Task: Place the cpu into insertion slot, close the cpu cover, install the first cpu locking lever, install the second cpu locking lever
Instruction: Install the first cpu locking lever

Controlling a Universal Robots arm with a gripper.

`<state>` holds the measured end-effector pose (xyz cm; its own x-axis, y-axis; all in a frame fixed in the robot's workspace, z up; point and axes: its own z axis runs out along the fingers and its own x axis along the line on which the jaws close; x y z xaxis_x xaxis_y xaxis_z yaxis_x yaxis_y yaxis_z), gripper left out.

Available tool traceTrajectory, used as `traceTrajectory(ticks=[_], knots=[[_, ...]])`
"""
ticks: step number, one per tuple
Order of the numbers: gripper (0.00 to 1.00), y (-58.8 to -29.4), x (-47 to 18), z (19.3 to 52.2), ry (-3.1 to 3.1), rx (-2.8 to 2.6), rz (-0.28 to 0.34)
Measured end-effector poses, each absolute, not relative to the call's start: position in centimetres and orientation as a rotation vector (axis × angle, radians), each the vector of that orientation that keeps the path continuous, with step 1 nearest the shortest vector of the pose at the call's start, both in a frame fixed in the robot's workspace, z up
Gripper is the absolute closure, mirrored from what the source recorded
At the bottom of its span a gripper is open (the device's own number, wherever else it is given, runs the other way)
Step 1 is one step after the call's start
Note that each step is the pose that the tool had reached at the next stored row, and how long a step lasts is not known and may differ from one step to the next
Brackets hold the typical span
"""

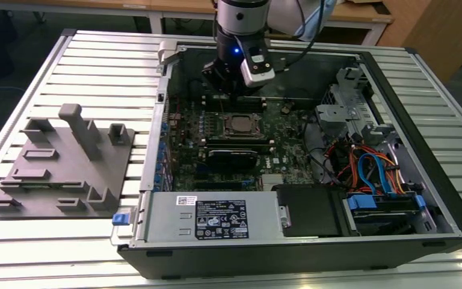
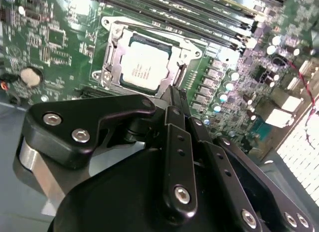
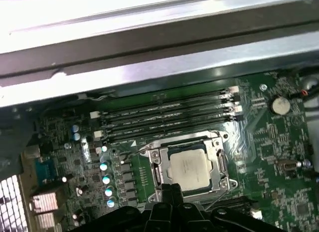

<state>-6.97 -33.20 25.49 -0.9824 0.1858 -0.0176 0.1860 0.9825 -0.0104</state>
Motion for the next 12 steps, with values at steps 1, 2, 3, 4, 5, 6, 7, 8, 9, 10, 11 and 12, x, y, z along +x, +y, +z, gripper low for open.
traceTrajectory(ticks=[1,2,3,4,5,6,7,8,9,10,11,12], knots=[[0.90,-33.2,-7.0,25.5,3.114,0.264,-0.019],[0.90,-33.2,-7.0,25.4,3.116,0.236,-0.018],[0.90,-33.2,-7.0,25.4,3.118,0.209,-0.018],[0.90,-33.2,-7.0,25.4,3.119,0.179,-0.018],[0.90,-33.2,-7.0,25.3,3.121,0.153,-0.018],[0.90,-33.2,-7.0,25.3,3.122,0.133,-0.018],[0.90,-33.2,-7.1,25.3,3.122,0.126,-0.017],[0.90,-33.2,-7.2,25.3,3.121,0.125,-0.017],[0.90,-33.2,-7.3,25.3,3.121,0.125,-0.017],[0.90,-33.2,-7.7,25.3,3.120,0.124,-0.017],[0.90,-33.2,-8.1,25.3,3.118,0.124,-0.017],[0.90,-33.2,-8.5,25.3,3.116,0.125,-0.016]])
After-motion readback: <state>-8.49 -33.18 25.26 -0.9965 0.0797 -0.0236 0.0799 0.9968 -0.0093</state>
